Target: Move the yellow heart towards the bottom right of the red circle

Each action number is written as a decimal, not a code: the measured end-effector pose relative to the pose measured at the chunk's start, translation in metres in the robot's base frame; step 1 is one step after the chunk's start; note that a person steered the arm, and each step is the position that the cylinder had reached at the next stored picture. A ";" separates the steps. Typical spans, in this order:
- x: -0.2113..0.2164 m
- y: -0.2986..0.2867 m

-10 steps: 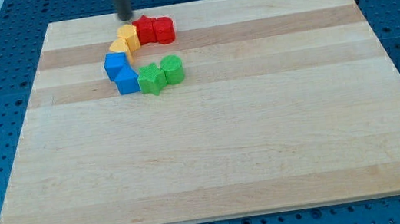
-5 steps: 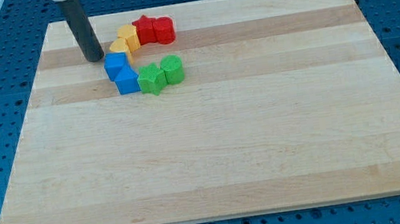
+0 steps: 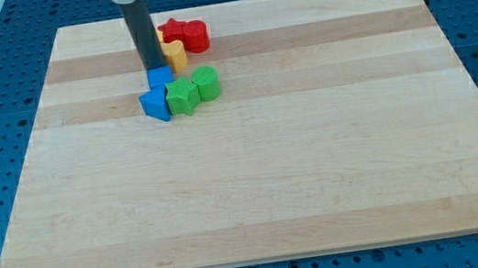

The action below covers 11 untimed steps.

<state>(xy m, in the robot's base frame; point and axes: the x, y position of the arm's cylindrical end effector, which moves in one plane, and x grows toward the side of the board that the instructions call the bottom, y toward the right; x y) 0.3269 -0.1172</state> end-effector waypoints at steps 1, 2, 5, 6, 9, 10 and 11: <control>-0.002 -0.007; -0.003 -0.023; -0.020 -0.022; -0.036 -0.022; -0.005 0.005; -0.008 0.015; -0.008 0.015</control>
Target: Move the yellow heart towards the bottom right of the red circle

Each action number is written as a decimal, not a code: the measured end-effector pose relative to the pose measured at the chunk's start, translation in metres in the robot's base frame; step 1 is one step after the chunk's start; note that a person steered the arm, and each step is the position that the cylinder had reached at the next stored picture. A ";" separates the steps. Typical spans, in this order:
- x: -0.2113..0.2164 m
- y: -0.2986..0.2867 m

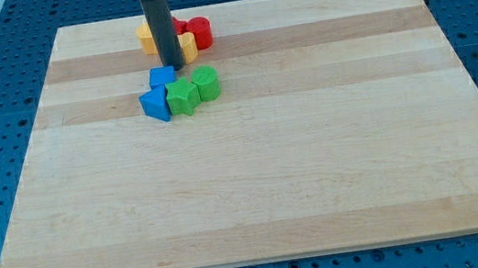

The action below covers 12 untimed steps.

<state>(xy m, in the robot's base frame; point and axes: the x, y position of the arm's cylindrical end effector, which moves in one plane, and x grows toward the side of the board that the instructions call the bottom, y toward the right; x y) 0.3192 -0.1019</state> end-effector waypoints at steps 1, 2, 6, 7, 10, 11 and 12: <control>0.000 -0.024; -0.002 -0.039; -0.015 -0.010; -0.015 -0.009; -0.014 0.014; -0.014 0.019; -0.015 0.027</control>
